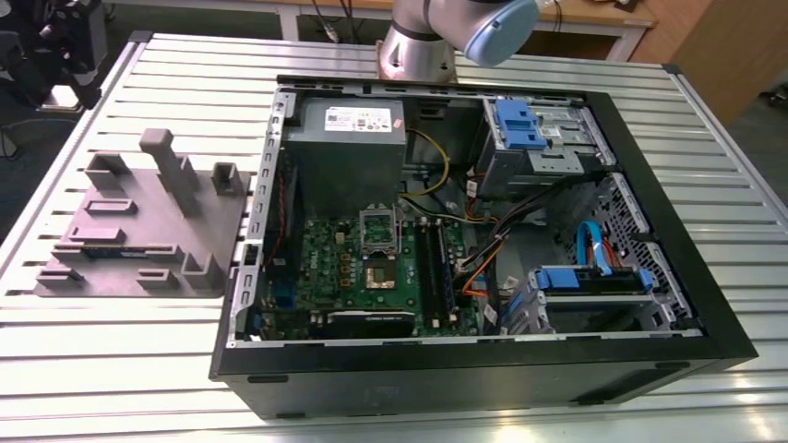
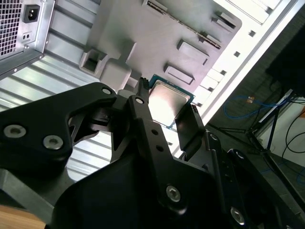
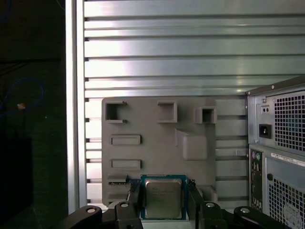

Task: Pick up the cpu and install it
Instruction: 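Pick up the cpu and move it towards the insertion slot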

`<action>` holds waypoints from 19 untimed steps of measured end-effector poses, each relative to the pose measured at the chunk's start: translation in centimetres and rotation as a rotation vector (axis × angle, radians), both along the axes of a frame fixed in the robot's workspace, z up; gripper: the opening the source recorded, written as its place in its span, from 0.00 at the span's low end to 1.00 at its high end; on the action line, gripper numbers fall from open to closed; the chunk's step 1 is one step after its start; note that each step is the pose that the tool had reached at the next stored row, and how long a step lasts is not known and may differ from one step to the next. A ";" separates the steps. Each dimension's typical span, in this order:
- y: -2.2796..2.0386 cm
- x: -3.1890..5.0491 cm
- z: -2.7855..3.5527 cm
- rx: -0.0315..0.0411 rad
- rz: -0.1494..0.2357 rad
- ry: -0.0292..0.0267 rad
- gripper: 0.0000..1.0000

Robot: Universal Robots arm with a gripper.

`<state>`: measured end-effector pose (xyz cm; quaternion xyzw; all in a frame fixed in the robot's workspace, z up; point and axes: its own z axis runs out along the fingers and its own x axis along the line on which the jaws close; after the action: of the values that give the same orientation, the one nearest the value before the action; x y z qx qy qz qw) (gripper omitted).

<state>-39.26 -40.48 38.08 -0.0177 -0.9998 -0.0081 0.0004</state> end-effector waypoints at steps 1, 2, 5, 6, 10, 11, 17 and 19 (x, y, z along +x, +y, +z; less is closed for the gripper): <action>0.00 0.09 0.00 0.0000 0.000 0.0000 0.47; 0.00 0.20 -0.01 0.0000 0.000 -0.0001 0.47; 0.00 0.46 -0.01 0.0000 0.000 0.0000 0.47; 0.00 0.56 -0.01 0.0000 0.000 0.0000 0.47; 0.00 1.06 -0.02 0.0000 0.000 -0.0001 0.47; 0.00 1.21 -0.02 0.0000 0.000 0.0000 0.47; 0.00 2.14 -0.04 -0.0001 0.000 0.0001 0.47; 0.00 2.35 -0.05 0.0001 0.000 -0.0001 0.47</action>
<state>-36.91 -40.48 38.02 -0.0177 -0.9998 -0.0081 0.0004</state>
